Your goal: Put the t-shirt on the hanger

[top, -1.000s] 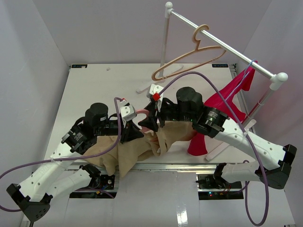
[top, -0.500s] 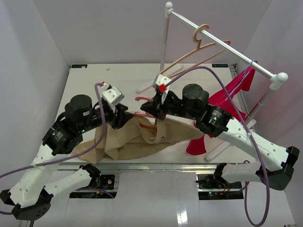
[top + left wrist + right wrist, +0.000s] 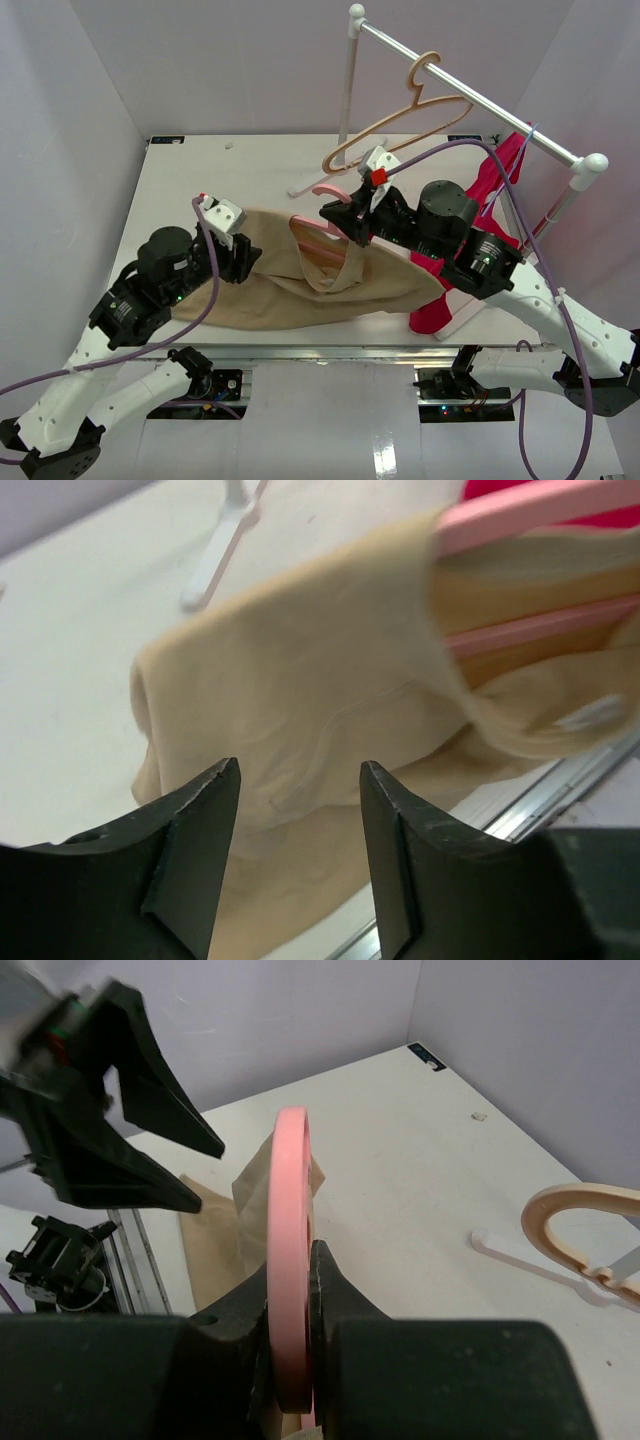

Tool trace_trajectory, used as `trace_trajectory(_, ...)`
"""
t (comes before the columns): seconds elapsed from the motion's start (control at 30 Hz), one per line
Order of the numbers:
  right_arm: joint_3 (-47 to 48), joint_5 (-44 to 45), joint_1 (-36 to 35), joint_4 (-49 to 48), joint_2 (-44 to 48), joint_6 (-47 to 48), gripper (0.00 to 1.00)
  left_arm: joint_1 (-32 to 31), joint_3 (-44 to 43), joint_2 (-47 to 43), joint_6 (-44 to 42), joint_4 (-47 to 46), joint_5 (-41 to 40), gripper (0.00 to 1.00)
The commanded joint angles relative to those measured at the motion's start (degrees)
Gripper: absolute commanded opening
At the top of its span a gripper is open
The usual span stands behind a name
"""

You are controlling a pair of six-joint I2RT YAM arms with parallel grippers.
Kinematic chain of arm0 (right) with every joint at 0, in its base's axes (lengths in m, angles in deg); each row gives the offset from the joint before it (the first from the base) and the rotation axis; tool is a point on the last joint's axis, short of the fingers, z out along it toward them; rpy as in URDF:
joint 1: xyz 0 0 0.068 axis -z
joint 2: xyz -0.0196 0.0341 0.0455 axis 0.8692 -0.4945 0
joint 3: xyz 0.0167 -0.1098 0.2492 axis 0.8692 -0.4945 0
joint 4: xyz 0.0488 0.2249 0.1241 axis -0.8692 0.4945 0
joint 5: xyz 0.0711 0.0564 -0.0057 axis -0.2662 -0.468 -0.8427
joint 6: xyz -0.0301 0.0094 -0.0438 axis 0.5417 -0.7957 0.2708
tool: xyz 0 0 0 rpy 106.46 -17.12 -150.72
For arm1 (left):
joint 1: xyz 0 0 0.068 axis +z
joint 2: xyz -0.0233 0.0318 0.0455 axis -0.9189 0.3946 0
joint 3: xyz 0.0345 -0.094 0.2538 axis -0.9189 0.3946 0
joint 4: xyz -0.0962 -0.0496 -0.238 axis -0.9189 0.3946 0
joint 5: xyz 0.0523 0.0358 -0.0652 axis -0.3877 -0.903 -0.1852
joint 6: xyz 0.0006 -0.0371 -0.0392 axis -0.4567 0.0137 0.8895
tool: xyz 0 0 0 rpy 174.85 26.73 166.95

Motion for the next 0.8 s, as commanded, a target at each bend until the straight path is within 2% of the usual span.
trace_trajectory(0.0,1.1,1.7,-0.1,-5.5,4.1,-0.9,0.08,0.0,5.0,1.4,4.6,-0.3,-14.8,0.6)
trace_trajectory(0.13,1.3,1.7,-0.1,-4.7,5.3,-2.3,0.08,0.0,6.4,1.1,6.7,-2.2,-15.7,0.59)
trace_trajectory(0.37,0.4,1.7,0.0,-4.6,7.8,-2.4,0.08,0.0,8.5,1.4,8.9,-5.0,-8.8,0.62)
trace_trajectory(0.53,-0.4,3.8,-0.1,-4.7,8.7,-2.2,0.08,0.0,9.6,2.8,9.9,-8.0,-2.6,0.59)
trace_trajectory(0.6,-0.8,3.8,-0.1,-4.9,8.9,-2.2,0.08,0.0,10.2,3.2,10.1,-9.4,-1.0,0.5)
trace_trajectory(0.63,-1.0,3.8,0.0,-5.0,9.0,-2.3,0.08,0.0,10.2,3.4,10.3,-9.8,-0.5,0.25)
trace_trajectory(0.67,-1.2,3.9,0.0,-5.1,9.1,-2.4,0.08,0.0,10.1,3.8,10.4,-10.1,-0.2,0.23)
trace_trajectory(0.73,-1.8,4.6,0.0,-5.1,9.2,-2.3,0.08,0.0,9.1,4.6,11.0,-9.8,-1.1,0.06)
trace_trajectory(0.77,-2.2,5.0,0.0,-5.1,9.2,-2.2,0.08,0.0,8.4,4.8,11.4,-9.6,-1.7,0.0)
